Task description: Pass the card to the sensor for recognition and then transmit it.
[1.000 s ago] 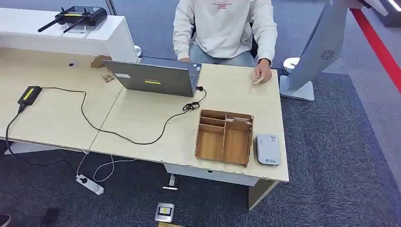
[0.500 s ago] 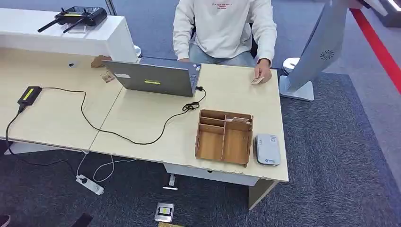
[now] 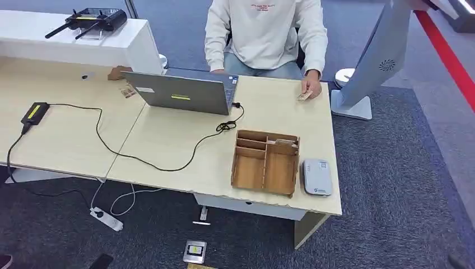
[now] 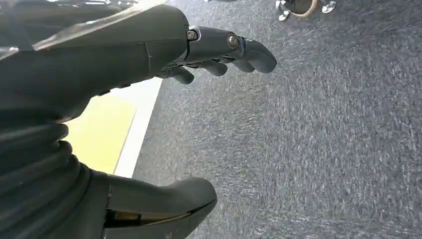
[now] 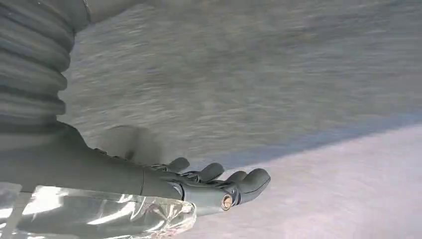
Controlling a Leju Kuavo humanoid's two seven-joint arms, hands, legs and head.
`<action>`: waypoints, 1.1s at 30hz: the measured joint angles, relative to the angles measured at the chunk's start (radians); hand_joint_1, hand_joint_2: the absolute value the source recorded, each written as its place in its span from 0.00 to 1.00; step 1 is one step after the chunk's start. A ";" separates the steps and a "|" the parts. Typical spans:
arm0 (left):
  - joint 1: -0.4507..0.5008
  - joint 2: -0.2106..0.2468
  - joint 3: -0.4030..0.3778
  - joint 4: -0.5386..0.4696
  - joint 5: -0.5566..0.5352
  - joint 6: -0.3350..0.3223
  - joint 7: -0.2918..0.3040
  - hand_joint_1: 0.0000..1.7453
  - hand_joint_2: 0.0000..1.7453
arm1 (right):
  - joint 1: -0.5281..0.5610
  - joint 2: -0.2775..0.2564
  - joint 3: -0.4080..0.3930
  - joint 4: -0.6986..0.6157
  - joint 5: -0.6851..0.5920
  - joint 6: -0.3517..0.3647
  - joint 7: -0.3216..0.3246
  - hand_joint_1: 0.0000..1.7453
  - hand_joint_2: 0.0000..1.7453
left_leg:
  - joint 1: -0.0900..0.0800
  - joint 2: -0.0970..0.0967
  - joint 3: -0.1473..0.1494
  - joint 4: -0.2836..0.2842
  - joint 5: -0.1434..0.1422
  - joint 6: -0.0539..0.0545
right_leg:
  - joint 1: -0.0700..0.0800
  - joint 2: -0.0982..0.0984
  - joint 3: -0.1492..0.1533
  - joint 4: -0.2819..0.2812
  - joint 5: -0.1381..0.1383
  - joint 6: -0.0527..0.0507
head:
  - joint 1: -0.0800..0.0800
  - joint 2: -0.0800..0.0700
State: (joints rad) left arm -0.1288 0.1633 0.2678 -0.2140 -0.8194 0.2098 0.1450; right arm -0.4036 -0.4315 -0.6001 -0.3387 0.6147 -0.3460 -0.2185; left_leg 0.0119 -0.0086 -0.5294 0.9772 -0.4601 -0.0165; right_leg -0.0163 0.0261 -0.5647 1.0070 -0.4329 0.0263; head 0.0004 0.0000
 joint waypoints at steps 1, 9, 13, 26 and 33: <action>0.000 -0.002 0.000 0.000 0.003 0.003 -0.005 0.00 1.00 | -0.010 0.007 0.000 -0.017 -0.022 0.000 -0.023 0.00 1.00 | 0.000 -0.001 0.000 0.000 0.000 0.000 | 0.000 0.000 0.000 0.000 0.000 0.000 | 0.000 0.000; -0.004 -0.010 0.000 0.003 -0.017 0.003 -0.080 0.00 1.00 | 0.002 0.066 0.129 -0.384 -0.263 0.005 0.060 0.00 1.00 | 0.000 -0.007 -0.001 0.000 0.001 0.000 | 0.000 -0.006 0.001 0.001 0.000 0.000 | 0.000 0.000; -0.007 0.003 -0.001 0.004 -0.037 -0.011 -0.115 0.00 1.00 | 0.018 0.085 0.260 -0.624 -0.205 0.060 0.138 0.00 1.00 | 0.001 -0.007 -0.001 0.000 0.001 -0.001 | 0.000 -0.005 0.002 0.001 0.000 0.000 | 0.000 0.000; -0.011 0.012 -0.016 0.006 -0.072 -0.030 -0.167 0.00 1.00 | -0.118 0.172 0.711 -0.912 0.167 0.226 0.110 0.00 1.00 | 0.002 -0.011 -0.001 0.000 0.004 -0.002 | 0.000 -0.009 0.001 0.002 0.000 0.000 | 0.001 0.000; -0.012 0.024 -0.032 0.006 -0.088 -0.031 -0.187 0.00 1.00 | -0.213 0.229 0.883 -0.900 0.269 0.248 0.078 0.00 1.00 | 0.002 -0.011 -0.001 0.000 0.004 -0.002 | 0.001 -0.010 0.000 0.002 0.000 0.000 | 0.000 0.000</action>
State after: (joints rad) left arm -0.1403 0.1877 0.2358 -0.2075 -0.9075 0.1785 -0.0423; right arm -0.6165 -0.2022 0.2832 -1.2391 0.8839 -0.0984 -0.1400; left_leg 0.0134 -0.0197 -0.5308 0.9772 -0.4566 -0.0187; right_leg -0.0157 0.0162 -0.5644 1.0087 -0.4330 0.0258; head 0.0004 0.0000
